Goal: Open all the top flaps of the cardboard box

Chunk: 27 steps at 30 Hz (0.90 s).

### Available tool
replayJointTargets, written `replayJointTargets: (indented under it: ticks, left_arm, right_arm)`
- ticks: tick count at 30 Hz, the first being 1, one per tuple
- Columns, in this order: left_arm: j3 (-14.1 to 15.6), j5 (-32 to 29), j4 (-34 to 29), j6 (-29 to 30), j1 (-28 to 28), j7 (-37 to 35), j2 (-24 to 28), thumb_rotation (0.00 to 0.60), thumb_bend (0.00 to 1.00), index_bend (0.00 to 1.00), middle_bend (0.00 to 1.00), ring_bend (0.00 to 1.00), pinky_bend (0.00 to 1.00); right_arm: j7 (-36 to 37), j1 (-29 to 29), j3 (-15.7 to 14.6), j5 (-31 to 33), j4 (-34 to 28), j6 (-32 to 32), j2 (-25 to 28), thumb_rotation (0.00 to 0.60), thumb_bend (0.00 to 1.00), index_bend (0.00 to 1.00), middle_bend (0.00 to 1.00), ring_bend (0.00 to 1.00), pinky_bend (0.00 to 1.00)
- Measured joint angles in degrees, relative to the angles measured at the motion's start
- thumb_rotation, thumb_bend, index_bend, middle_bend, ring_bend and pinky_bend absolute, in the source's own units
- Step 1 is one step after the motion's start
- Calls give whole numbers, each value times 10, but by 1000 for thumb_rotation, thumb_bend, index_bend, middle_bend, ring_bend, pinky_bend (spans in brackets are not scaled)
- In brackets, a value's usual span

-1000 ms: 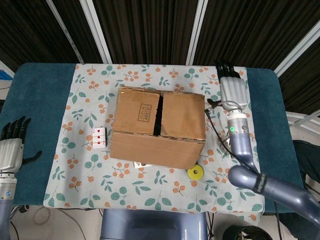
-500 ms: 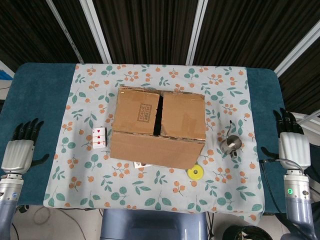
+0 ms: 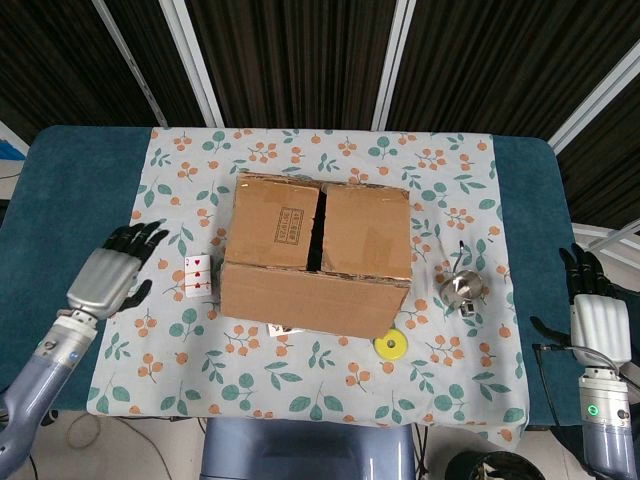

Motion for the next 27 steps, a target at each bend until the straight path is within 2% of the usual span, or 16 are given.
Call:
replayJointTargets:
  ticks: [7, 14, 20, 27]
  left_arm:
    - [-51, -51, -4, -135, -143, 46, 7, 600, 737, 36, 139, 97, 186]
    - [-77, -92, 62, -276, -291, 81, -23, 600, 811, 71, 211, 152, 243]
    - [-76, -101, 155, -369, -403, 99, -69, 600, 834, 124, 275, 195, 266]
    - [-47, -91, 232, -419, -483, 104, -139, 600, 841, 163, 330, 225, 278]
  right_arm:
    - [26, -8, 13, 4, 7, -12, -4, 600, 200, 0, 0, 0, 229]
    - [40, -14, 24, 12, 9, -23, -3, 600, 201, 0, 0, 0, 229]
    - [47, -17, 30, 15, 12, -31, -3, 600, 202, 0, 0, 0, 229]
    - [52, -20, 37, 15, 14, -39, -4, 600, 202, 0, 0, 0, 229]
